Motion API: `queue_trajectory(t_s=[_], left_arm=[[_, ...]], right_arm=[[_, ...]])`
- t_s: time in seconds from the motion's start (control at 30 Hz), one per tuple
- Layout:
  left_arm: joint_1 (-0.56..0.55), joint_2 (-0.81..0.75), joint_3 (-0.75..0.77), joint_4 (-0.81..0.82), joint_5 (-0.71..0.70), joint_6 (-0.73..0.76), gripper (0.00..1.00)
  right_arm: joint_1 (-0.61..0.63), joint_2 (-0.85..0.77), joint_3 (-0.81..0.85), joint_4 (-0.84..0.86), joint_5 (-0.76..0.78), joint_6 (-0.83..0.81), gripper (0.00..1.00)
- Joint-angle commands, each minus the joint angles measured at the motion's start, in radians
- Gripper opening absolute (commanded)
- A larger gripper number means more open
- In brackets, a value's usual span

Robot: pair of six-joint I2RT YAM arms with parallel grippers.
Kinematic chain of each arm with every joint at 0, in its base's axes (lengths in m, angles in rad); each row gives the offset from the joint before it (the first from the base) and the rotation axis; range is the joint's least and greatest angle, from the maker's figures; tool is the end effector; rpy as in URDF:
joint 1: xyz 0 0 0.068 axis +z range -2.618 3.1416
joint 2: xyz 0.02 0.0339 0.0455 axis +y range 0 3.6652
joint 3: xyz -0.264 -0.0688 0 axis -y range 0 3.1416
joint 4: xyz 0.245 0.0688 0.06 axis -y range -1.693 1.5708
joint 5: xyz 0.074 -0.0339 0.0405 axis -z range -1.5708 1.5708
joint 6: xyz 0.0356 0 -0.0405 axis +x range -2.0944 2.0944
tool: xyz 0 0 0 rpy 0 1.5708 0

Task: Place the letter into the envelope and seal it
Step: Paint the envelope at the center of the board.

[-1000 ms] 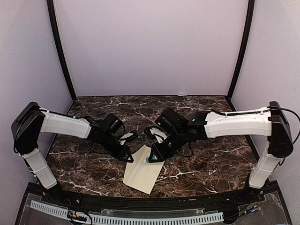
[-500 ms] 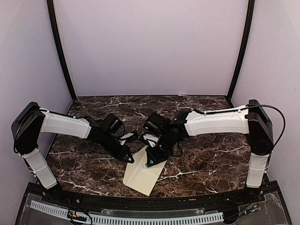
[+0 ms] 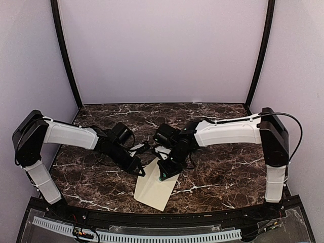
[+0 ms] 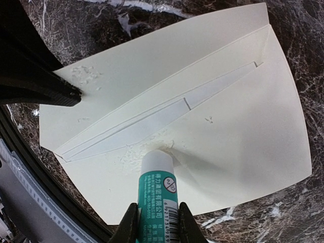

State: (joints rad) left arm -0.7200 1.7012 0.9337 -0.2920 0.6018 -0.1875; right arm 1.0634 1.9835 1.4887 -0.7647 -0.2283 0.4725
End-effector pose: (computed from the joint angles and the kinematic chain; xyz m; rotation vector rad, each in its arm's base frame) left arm 0.2294 -0.2280 0.1582 0.9372 2.5900 -1.0802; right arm 0.1889 0.3564 0.1883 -0.9316 2.8743 0.5784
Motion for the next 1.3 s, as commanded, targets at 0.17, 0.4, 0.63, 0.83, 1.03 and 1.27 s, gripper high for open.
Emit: queue_trajectory(t_s=[0.17, 0.4, 0.63, 0.83, 1.03, 1.27], left_arm=[[-0.001, -0.013, -0.006, 0.01, 0.046, 0.0, 0.0], [-0.001, -0.003, -0.006, 0.011, 0.057, -0.001, 0.0], [-0.001, 0.005, -0.007, 0.012, 0.044, -0.004, 0.0], [-0.001, 0.002, -0.008, 0.014, 0.02, -0.01, 0.0], [0.0, 0.003, -0.01, 0.018, 0.006, -0.023, 0.0], [0.002, 0.003, -0.014, 0.029, 0.016, -0.03, 0.0]], right_arm=[[-0.009, 0.038, 0.055, -0.037, 0.058, -0.027, 0.07], [-0.009, 0.051, 0.062, -0.045, 0.085, -0.038, 0.06], [0.0, 0.061, 0.08, -0.062, 0.07, -0.061, 0.05], [0.025, 0.058, 0.09, -0.093, 0.052, -0.073, 0.04], [0.041, 0.059, 0.097, -0.114, 0.039, -0.075, 0.04], [0.054, 0.061, 0.104, -0.099, 0.017, -0.061, 0.04]])
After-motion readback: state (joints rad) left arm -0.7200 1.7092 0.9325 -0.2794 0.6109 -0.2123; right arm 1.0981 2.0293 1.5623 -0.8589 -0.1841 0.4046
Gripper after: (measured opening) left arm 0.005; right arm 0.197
